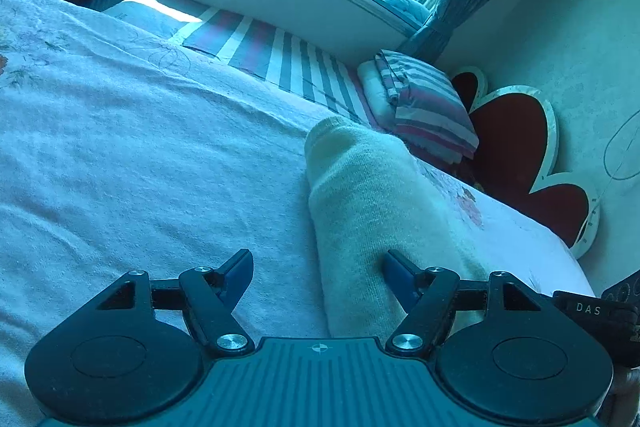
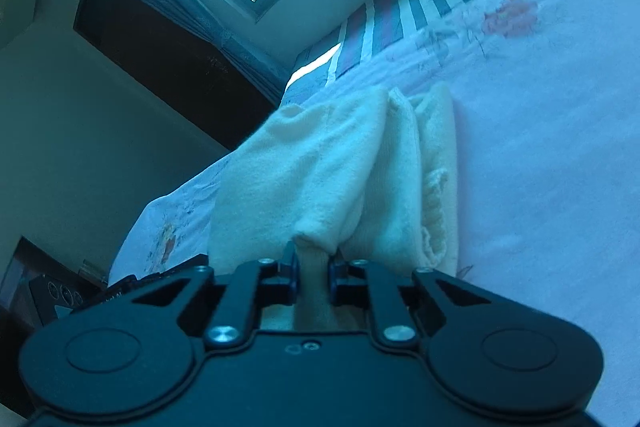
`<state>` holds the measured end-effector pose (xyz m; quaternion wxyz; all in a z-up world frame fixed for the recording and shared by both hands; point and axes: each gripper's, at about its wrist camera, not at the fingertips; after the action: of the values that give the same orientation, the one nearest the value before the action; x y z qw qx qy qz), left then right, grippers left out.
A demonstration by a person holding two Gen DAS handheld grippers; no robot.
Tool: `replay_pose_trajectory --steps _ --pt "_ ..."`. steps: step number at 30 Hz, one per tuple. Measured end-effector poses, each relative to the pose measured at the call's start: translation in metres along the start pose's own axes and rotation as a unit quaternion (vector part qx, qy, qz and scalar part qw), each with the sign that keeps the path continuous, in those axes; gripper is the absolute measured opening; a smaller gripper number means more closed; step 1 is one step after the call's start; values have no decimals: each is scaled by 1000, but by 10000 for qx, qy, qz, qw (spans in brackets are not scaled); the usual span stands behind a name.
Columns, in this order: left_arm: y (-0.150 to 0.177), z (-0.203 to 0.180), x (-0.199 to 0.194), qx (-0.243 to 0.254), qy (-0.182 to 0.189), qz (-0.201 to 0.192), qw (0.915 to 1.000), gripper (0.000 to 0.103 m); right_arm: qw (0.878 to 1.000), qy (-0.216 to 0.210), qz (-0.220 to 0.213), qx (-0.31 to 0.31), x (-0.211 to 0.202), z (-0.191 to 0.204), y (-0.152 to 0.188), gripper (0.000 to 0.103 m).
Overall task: Fold small clothes
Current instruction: 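Lift the sweater edge with both grippers and fold it over the rest, then open both grippers and pat the folded sweater bundle flat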
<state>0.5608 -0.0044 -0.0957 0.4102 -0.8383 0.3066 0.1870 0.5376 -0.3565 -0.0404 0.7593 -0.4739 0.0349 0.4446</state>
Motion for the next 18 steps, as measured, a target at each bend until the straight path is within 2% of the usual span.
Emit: replay_pose_trajectory --steps 3,6,8,9,10,12,13,15,18 --pt "2 -11 -4 193 9 -54 9998 71 9978 127 -344 -555 -24 25 -5 13" --pt "6 -22 0 435 -65 32 9990 71 9965 283 -474 -635 -42 33 -3 13" --pt "11 -29 9 630 -287 192 9974 73 9966 698 -90 -428 -32 18 6 13" --pt "14 -31 13 665 -336 276 9968 78 9953 917 170 -269 -23 8 12 13" --pt "16 -32 16 731 -375 278 9962 80 9957 887 257 -114 -18 -2 19 13" --pt "14 -33 13 721 -369 254 9964 82 9971 734 163 123 -22 -8 23 15" --pt "11 -33 8 702 -328 204 9968 82 9973 731 23 93 -30 -4 21 21" --pt "4 -35 -2 754 -235 -50 9969 82 9953 897 -303 -196 -43 3 16 27" --pt "-12 -44 4 775 -63 -133 9969 82 9938 995 -446 -220 -41 -2 1 27"
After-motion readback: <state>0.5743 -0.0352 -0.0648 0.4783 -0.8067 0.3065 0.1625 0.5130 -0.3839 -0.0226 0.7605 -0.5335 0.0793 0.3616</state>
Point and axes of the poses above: each gripper's, at about its wrist camera, not at the fingertips, and x roughly the way its jaws point, z to its left, y to its underside, and after that the axes turned 11 degrees about -x, right-handed
